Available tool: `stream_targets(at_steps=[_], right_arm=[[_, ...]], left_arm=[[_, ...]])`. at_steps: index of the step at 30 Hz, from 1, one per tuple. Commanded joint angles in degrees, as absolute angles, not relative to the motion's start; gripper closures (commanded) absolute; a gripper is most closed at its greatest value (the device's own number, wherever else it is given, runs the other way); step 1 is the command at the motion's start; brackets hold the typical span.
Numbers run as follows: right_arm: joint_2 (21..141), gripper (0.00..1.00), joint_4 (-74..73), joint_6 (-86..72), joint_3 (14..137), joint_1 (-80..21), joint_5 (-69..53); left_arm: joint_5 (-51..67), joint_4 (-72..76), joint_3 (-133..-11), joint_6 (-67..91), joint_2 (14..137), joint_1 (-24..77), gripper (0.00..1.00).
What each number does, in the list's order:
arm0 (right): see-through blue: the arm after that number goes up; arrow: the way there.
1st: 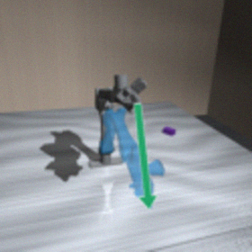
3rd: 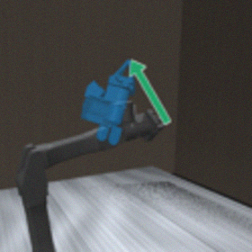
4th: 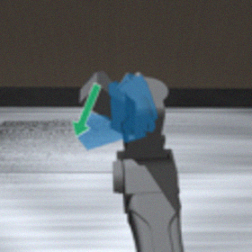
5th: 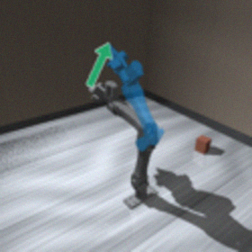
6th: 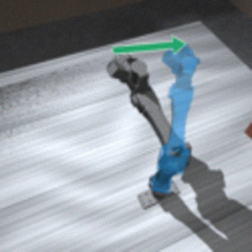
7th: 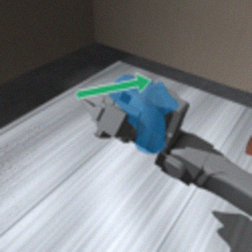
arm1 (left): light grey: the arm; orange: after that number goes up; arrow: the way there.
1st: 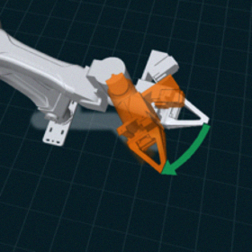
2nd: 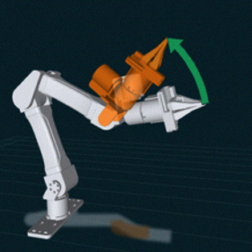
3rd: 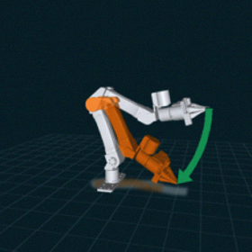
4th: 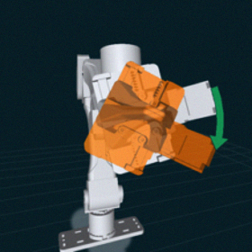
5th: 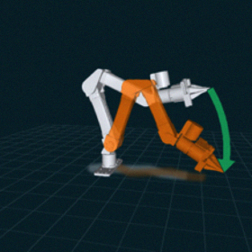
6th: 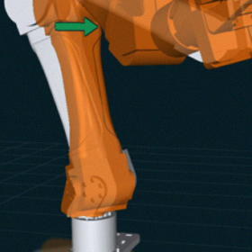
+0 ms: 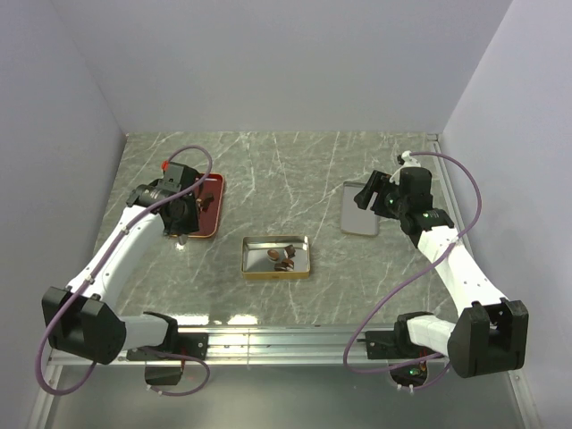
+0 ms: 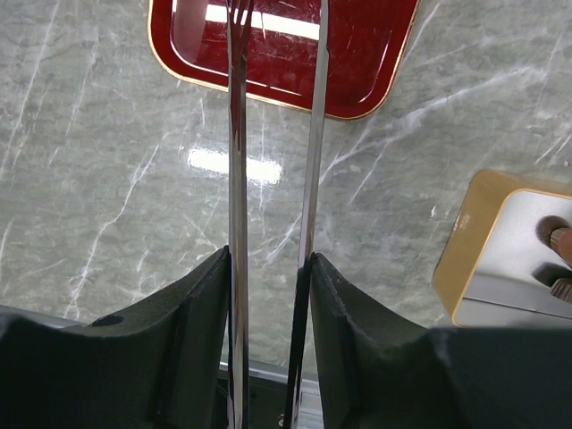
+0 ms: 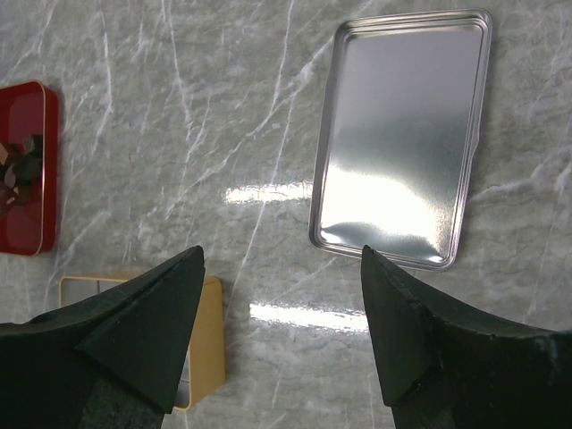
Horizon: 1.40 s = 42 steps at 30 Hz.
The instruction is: Pack the chocolate
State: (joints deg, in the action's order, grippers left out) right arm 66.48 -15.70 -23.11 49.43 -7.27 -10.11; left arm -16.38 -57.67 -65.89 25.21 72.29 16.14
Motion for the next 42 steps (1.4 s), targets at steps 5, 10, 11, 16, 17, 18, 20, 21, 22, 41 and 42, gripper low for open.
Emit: stream_targets(at_steps=[5, 10, 11, 16, 17, 18, 20, 21, 22, 41, 42], right_arm=[[66.44, 0.23, -14.68, -22.85, 49.74, -7.65, -9.32], [66.45, 0.22, -14.94, -22.59, 50.36, -7.73, -8.79], [66.45, 0.22, -14.77, -22.67, 50.27, -7.65, -8.7], [66.18, 0.22, -15.03, -22.76, 50.18, -7.73, -8.35], [66.09, 0.22, -15.12, -22.68, 50.19, -7.65, -8.26], [66.09, 0.22, -15.03, -22.68, 50.27, -7.65, -8.17], [66.18, 0.22, -15.2, -22.68, 50.36, -7.65, -8.09], [66.36, 0.22, -15.21, -22.68, 50.36, -7.65, -8.17], [66.27, 0.22, -15.12, -22.76, 50.36, -7.65, -8.17], [67.41, 0.22, -15.03, -22.85, 50.27, -7.73, -8.79], [67.41, 0.22, -15.03, -22.94, 50.27, -7.56, -8.79]], left_arm=[[-16.79, -55.37, -66.01, 25.4, 73.04, 15.91, 0.55], [-16.61, -54.58, -65.48, 24.87, 73.91, 15.91, 0.55], [-16.61, -54.41, -65.48, 24.7, 74.09, 15.91, 0.55], [-16.79, -53.26, -65.39, 23.47, 74.09, 15.82, 0.55], [-16.87, -53.17, -65.48, 23.12, 74.35, 15.82, 0.55], [-16.87, -53.0, -65.39, 22.85, 74.62, 15.82, 0.55], [-16.7, -52.74, -65.48, 22.59, 75.06, 15.73, 0.55], [-16.7, -52.65, -65.48, 22.59, 75.06, 15.73, 0.55], [-16.53, -52.39, -65.48, 22.5, 75.23, 15.73, 0.55], [-16.52, -51.94, -64.07, 21.27, 76.11, 15.2, 0.55], [-16.96, -52.03, -63.99, 21.44, 76.11, 15.12, 0.55]])
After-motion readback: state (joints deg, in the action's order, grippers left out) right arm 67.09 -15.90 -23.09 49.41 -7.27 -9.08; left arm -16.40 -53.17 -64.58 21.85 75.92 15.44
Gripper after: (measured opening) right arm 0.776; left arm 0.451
